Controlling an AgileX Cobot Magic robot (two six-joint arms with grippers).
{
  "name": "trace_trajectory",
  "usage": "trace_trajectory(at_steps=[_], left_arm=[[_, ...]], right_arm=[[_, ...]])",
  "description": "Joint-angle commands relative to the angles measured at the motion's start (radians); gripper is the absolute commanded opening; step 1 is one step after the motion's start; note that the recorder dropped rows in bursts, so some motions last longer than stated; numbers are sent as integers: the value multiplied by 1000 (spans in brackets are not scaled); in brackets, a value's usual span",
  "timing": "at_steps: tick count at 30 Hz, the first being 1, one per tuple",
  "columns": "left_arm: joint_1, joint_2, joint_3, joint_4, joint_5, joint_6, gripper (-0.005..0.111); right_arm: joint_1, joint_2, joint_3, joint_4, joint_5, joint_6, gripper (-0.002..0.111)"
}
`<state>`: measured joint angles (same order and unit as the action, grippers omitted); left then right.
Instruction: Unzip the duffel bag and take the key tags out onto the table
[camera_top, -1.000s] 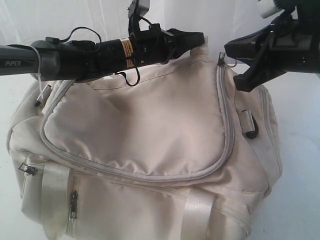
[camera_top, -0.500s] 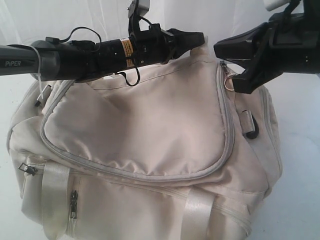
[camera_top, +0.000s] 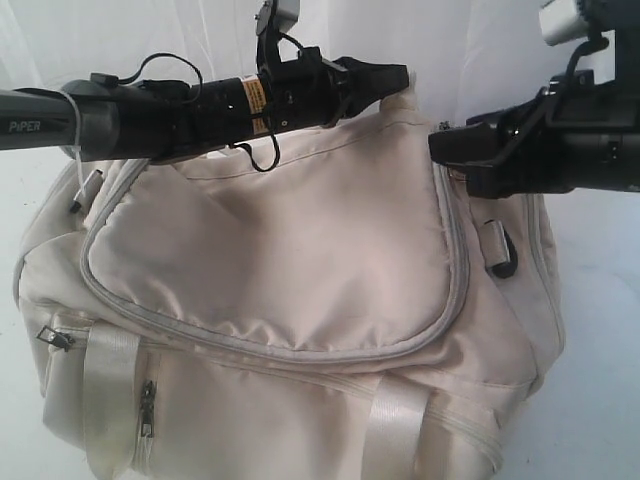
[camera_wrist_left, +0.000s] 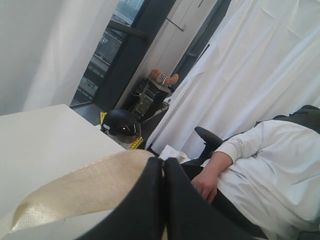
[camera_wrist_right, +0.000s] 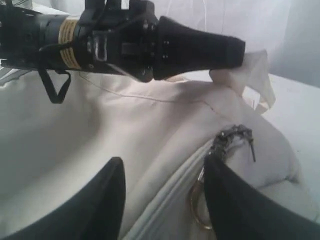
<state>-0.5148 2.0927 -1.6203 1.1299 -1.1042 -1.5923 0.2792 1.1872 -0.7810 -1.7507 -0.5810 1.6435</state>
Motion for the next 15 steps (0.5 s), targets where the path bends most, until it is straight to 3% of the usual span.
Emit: trace_trajectory(at_steps=[1, 9, 15], left_arm=[[-5, -68, -25, -59, -117, -6, 0], [-5, -68, -25, -36, -117, -6, 0], [-5, -68, -25, -36, -117, -4, 0]], right_arm=[[0, -50, 17, 6, 19, 78, 47], [0, -126, 27, 6, 65, 358, 41], [0, -132, 99, 6, 58, 409, 39]])
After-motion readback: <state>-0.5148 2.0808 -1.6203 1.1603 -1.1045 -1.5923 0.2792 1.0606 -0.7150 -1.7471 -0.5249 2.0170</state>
